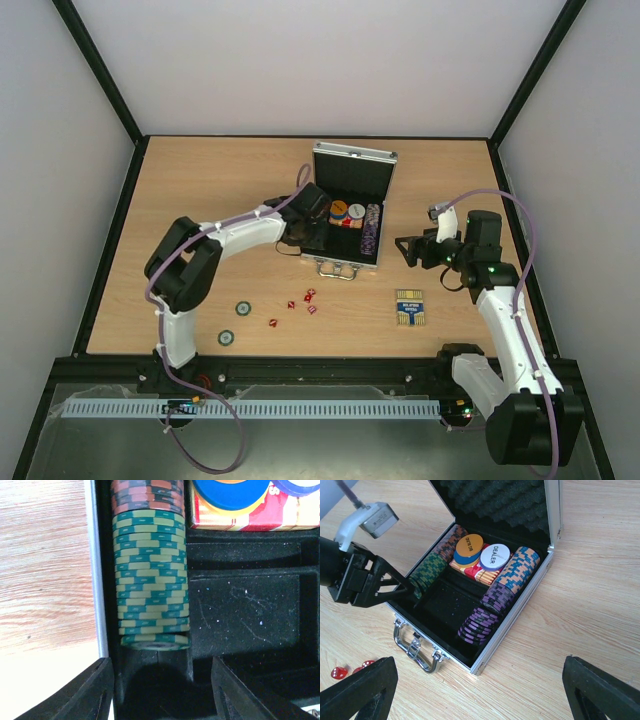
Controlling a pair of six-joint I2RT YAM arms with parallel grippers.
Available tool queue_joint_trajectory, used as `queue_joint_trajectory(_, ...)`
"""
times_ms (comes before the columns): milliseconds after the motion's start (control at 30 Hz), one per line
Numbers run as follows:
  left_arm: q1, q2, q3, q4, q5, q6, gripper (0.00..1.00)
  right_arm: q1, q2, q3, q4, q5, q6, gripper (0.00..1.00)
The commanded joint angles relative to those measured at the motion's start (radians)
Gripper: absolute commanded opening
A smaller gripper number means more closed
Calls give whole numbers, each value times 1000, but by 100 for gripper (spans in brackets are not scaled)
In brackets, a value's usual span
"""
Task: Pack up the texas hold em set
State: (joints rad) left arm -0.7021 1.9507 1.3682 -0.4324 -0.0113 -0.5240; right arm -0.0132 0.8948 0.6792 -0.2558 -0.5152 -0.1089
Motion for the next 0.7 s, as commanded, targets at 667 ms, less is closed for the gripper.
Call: queue_joint_trajectory(667, -7, -508, -421, -351, -52, -81, 56, -4, -12, 4, -11, -25, -14, 91)
